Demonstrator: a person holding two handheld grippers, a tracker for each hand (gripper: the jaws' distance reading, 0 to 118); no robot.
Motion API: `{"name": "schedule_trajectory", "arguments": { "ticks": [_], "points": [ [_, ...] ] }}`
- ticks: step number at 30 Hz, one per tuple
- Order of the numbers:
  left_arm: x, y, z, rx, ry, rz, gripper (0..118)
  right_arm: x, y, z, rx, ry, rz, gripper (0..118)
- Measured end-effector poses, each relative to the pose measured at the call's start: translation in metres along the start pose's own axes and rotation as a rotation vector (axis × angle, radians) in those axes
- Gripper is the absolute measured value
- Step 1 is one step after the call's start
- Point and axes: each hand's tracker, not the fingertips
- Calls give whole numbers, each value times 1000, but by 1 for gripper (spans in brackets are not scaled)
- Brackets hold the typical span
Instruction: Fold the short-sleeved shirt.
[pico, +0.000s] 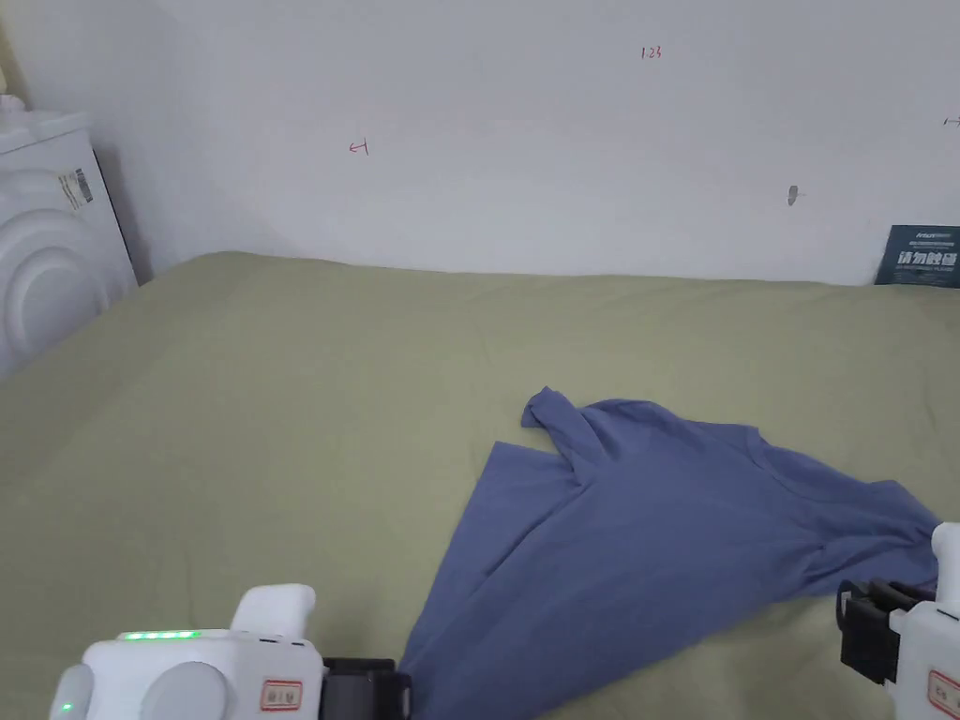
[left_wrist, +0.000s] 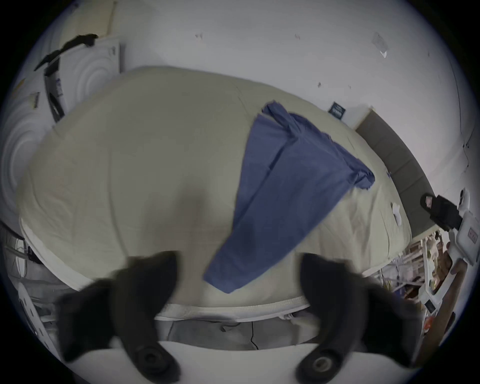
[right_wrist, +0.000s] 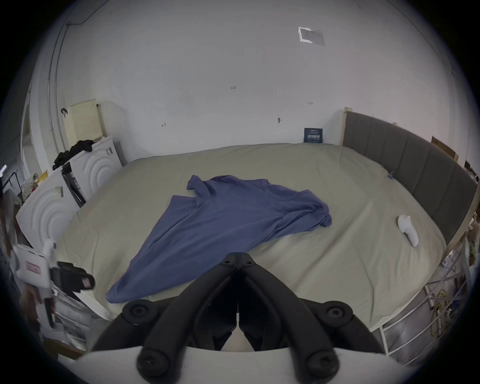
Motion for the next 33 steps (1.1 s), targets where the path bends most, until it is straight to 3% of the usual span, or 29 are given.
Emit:
{"name": "schedule_trajectory", "arguments": {
  "ticks": [4, 5, 6, 7, 8, 9, 11, 14, 16, 19, 22, 28, 29, 30, 31, 32, 33],
  "points": [
    [10, -2, -28, -63, 38, -53, 104, -3, 1, 0, 0, 35, 8, 2],
    [12, -5, -37, -78, 55, -77, 90, -4, 2, 1, 0, 40, 14, 2],
    [13, -6, -46, -90, 88, -95, 62, -6, 2, 3, 1, 48, 17, 2],
    [15, -7, -52, -92, 120, -106, 51, -7, 2, 3, 3, 57, 20, 2],
    [16, -9, -58, -94, 141, -124, 51, -8, 2, 4, 4, 68, 22, 2],
    [17, -13, -61, -94, 126, -125, 28, -9, 2, 4, 2, 75, 22, 2],
    [17, -15, -62, -120, 106, -101, 9, -9, 3, 4, -1, 80, 23, 2],
    [18, -22, -57, -60, 136, -65, 8, -12, 4, 5, -2, 83, 25, 2],
    [17, -22, -48, -57, 49, -38, 8, -14, 4, 4, -2, 90, 30, 2],
    [23, -25, -49, -35, 97, -115, 8, -16, 5, 0, -2, 93, 33, 2],
    [22, -26, -54, -50, 77, -82, 8, -13, 9, -8, -24, 131, 24, 2],
    [18, -31, -58, -47, 79, -63, 8, -7, 74, -90, -43, 100, 129, 3],
    [17, -31, -58, -47, 71, -55, 8, -7, 92, -115, -74, 97, 148, 7],
    [17, -31, -58, -44, 69, -50, 8, -6, 112, -141, -110, 105, 169, 36],
    [17, -31, -58, -46, 68, -49, 8, -6, 128, -166, -137, 116, 188, 76],
    [17, -30, -57, -48, 67, -48, 8, -8, 146, -193, -148, 97, 209, 104],
    [16, -29, -58, -53, 66, -46, 8, -9, 164, -224, -165, 94, 243, 118]
  ]
}}
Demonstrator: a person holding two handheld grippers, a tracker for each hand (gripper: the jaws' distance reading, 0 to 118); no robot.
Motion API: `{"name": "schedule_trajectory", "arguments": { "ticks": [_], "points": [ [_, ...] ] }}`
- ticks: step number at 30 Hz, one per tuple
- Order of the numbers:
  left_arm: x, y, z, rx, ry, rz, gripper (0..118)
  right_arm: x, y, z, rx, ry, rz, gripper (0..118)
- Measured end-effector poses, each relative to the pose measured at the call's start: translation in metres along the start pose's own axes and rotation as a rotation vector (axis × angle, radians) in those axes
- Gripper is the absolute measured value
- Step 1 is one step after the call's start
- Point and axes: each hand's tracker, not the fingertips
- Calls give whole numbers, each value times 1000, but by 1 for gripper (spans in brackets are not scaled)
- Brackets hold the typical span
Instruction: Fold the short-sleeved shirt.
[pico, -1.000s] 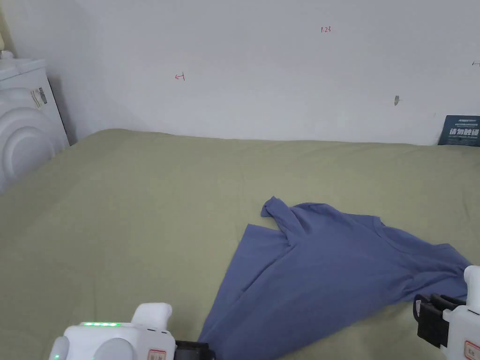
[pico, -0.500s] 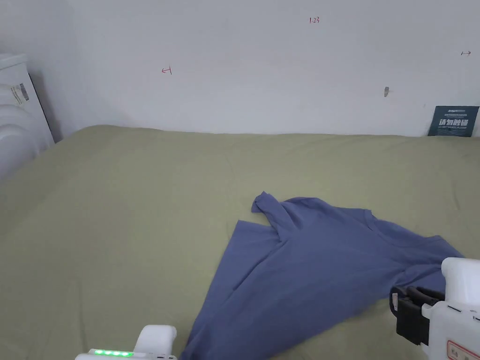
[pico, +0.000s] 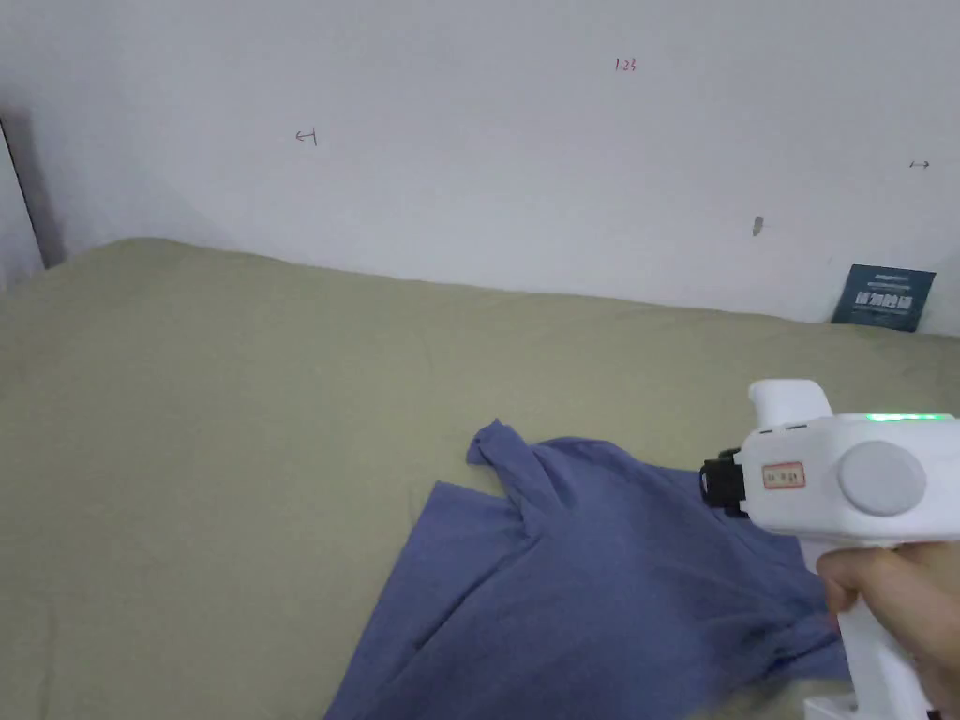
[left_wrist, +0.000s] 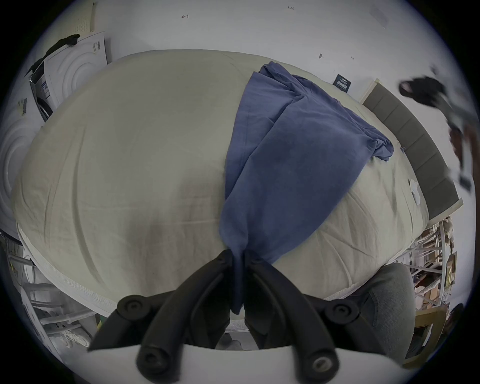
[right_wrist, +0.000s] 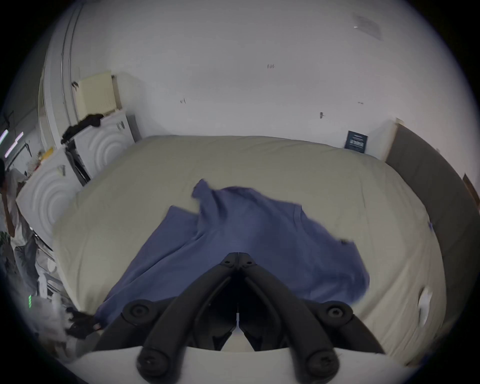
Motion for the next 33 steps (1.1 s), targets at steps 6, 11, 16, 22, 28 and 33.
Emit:
{"name": "schedule_trajectory", "arguments": {
  "ticks": [6, 11, 16, 22, 28, 33],
  "points": [
    [-2, 9, -2, -36, -9, 27, 8, 24, 86, -154, -309, 44, 236, 113],
    [-2, 10, -4, -49, -5, 41, 8, 28, 104, -238, -385, 57, 340, 113],
    [-1, 11, -7, -57, 3, 51, 8, 25, 107, -286, -344, 109, 295, 55],
    [-2, 9, -8, -58, 6, 57, 8, 27, 87, -277, -391, 215, 201, 6],
    [-10, 5, -7, -43, -24, 84, 8, 20, 84, -233, -221, 198, 147, 5],
    [-12, 9, 3, -6, -43, 117, 8, 30, 105, -181, -95, 237, 61, 5]
  ]
}}
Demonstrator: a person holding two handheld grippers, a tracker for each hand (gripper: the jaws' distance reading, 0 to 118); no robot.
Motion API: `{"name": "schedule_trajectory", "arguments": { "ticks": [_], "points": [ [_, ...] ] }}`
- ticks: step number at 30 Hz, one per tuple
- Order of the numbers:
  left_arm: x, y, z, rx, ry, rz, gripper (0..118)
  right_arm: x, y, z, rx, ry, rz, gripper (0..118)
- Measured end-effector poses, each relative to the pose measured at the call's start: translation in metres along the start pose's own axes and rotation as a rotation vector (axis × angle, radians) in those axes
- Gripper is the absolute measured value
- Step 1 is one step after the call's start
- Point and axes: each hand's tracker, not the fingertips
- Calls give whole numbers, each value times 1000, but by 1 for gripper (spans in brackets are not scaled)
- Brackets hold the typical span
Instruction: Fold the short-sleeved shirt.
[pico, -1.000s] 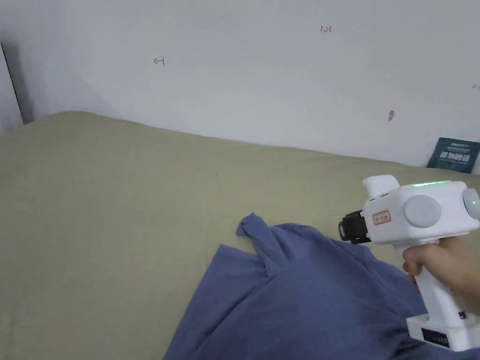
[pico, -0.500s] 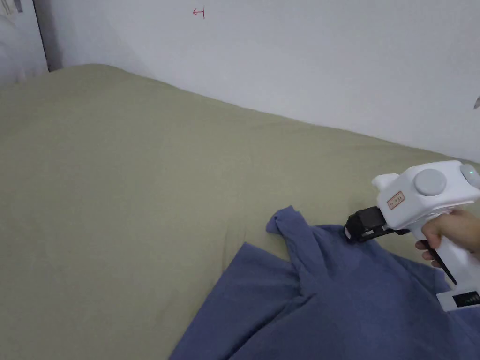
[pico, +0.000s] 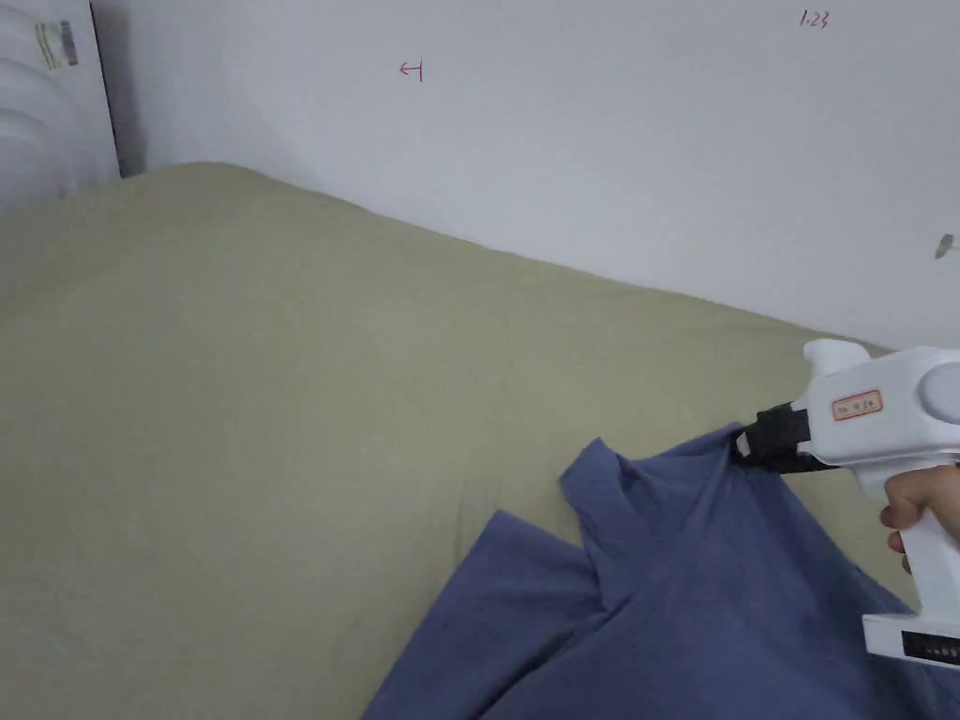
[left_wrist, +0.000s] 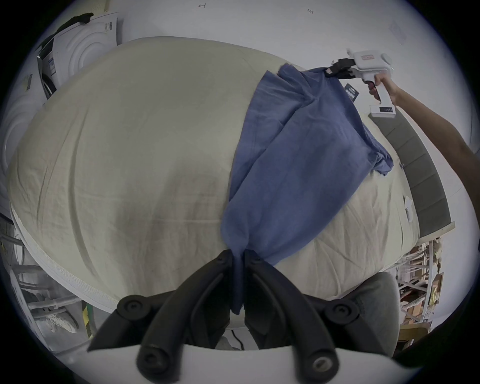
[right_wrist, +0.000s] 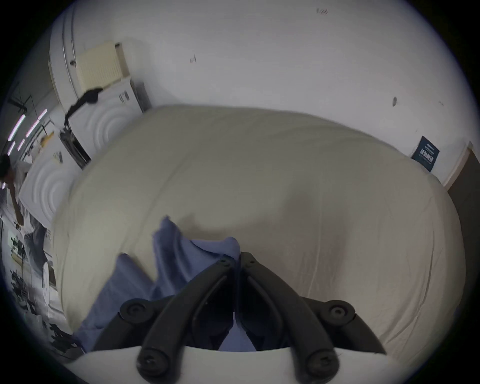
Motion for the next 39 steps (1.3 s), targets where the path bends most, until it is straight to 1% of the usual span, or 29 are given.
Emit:
{"name": "schedule_trajectory", "arguments": {
  "ticks": [3, 5, 8, 10, 12, 14, 15, 19, 20, 22, 23, 26, 28, 32, 33, 34, 36, 39],
  "points": [
    [-3, 9, 15, 48, -39, 27, 8, -6, 4, 42, 60, 5, 13, 5],
    [-2, 19, 27, 86, -58, 18, 8, -5, 8, 66, 116, -7, 22, 5],
    [1, 46, 45, 166, -82, -15, 8, -7, 12, 102, 213, -50, 17, 5],
    [2, 70, 56, 222, -95, -36, 8, -7, 15, 127, 287, -89, 9, 5],
    [0, 98, 65, 279, -112, -73, 8, -6, 21, 151, 357, -90, -17, 5],
    [2, 130, 74, 335, -115, -109, 7, -6, 27, 174, 431, -128, 1, 5],
    [5, 150, 78, 349, -128, -130, 7, -5, 33, 185, 435, -142, 7, 5],
    [12, 226, 93, 439, -66, -215, 7, 4, 55, 221, 550, -217, 7, 5],
    [13, 240, 95, 445, -73, -228, 7, 6, 60, 226, 570, -226, 2, 5],
    [17, 277, 98, 466, -67, -245, 7, 12, 74, 236, 618, -279, 15, 5],
    [24, 296, 101, 468, -58, -269, 7, 17, 83, 240, 639, -295, 8, 5],
    [37, 355, 96, 506, 58, -360, 7, 30, 106, 245, 714, -356, -1, 6],
    [47, 396, 92, 552, 112, -366, 7, 41, 124, 246, 760, -394, -18, 6],
    [59, 469, 94, 605, 105, -341, 7, 59, 159, 248, 830, -443, -38, 6],
    [63, 487, 95, 622, 127, -318, 7, 64, 168, 247, 845, -443, -34, 6],
    [67, 500, 96, 652, 146, -311, 7, 66, 176, 248, 860, -472, -35, 6],
    [72, 531, 101, 724, 207, -352, 7, 67, 192, 251, 884, -485, -22, 6],
    [80, 556, 117, 835, 283, -375, 7, 63, 210, 261, 955, -508, 9, 6]
  ]
}}
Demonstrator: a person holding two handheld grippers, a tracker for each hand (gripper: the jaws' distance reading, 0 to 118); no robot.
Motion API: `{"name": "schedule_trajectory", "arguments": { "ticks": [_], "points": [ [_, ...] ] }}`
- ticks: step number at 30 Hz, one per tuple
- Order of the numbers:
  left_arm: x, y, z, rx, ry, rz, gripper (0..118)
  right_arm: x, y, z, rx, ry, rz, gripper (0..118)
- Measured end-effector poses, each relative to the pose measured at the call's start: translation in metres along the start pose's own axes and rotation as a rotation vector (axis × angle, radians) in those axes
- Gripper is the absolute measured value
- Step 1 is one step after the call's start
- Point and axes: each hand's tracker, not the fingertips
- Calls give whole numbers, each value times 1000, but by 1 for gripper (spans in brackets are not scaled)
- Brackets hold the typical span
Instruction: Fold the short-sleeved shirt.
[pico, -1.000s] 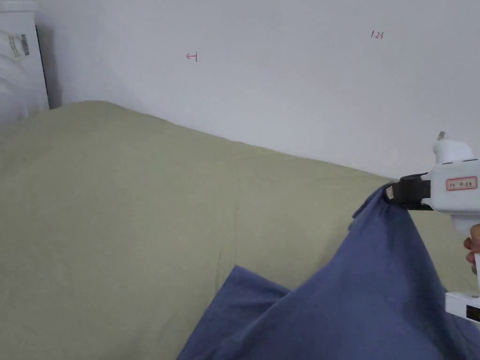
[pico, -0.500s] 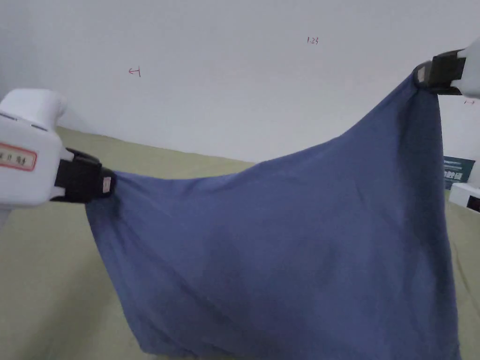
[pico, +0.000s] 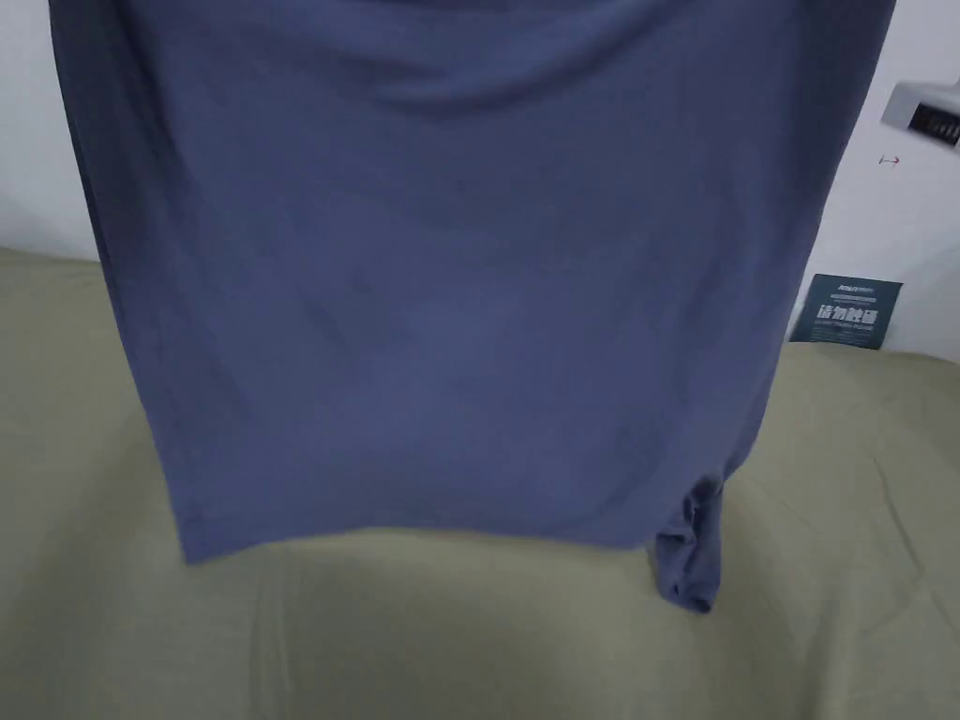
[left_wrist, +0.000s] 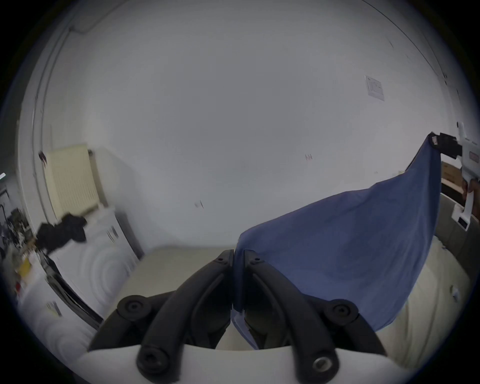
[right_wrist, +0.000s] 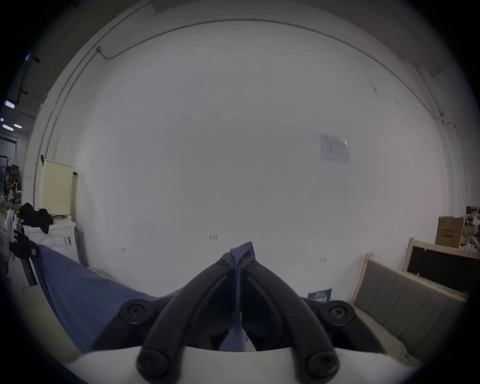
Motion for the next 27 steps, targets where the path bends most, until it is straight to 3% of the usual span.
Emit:
{"name": "schedule_trajectory", "arguments": {
  "ticks": [5, 7, 9, 16, 23, 27],
  "points": [
    [-2, 10, 2, 37, 47, -74, 7, -1, 17, 15, 46, 21, -7, 5],
    [-1, -3, 2, 45, 30, -92, 7, 0, 8, 24, 45, 46, -48, 6],
    [-1, -21, 4, 28, 4, -82, 7, -3, -7, 37, 15, 74, -68, 6],
    [4, -111, 28, -96, -119, -147, 7, -7, -88, 99, -171, 140, -21, 6],
    [3, -208, 90, -210, -250, -124, 7, 10, -156, 187, -338, 220, -94, 6],
    [4, -267, 131, -270, -317, -91, 7, 20, -196, 246, -422, 236, -196, 6]
  ]
}}
